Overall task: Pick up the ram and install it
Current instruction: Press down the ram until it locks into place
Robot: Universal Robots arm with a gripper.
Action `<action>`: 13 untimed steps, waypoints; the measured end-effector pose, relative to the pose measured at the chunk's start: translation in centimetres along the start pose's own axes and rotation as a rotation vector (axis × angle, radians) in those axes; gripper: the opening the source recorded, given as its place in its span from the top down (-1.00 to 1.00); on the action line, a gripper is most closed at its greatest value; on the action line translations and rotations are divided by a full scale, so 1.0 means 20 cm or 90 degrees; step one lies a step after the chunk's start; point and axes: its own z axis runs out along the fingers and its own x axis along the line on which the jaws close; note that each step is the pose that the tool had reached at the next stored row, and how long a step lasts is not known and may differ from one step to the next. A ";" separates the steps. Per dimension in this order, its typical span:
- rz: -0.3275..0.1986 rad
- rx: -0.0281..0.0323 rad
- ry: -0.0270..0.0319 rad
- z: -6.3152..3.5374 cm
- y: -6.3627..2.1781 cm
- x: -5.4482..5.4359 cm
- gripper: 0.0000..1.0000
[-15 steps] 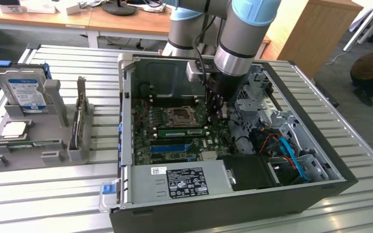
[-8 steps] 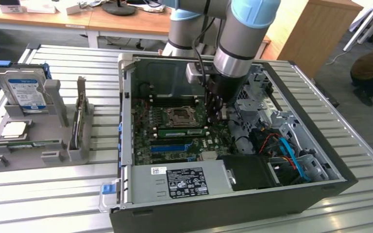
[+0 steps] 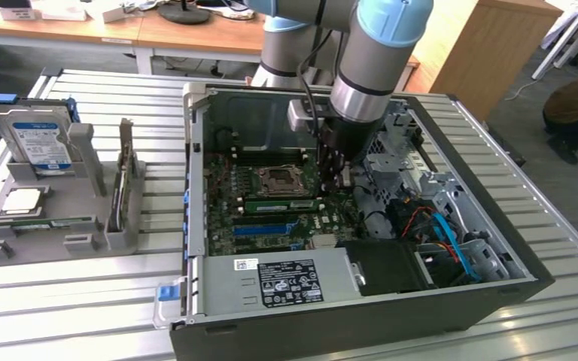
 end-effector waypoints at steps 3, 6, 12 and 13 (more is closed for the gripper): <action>0.000 0.0000 0.0000 0.007 0.000 0.00 0.79; 0.000 0.0000 0.0000 0.013 0.000 0.00 0.79; 0.000 0.0000 0.0000 0.024 0.000 0.00 0.79; 0.000 0.0000 0.0000 0.026 -0.001 0.00 0.79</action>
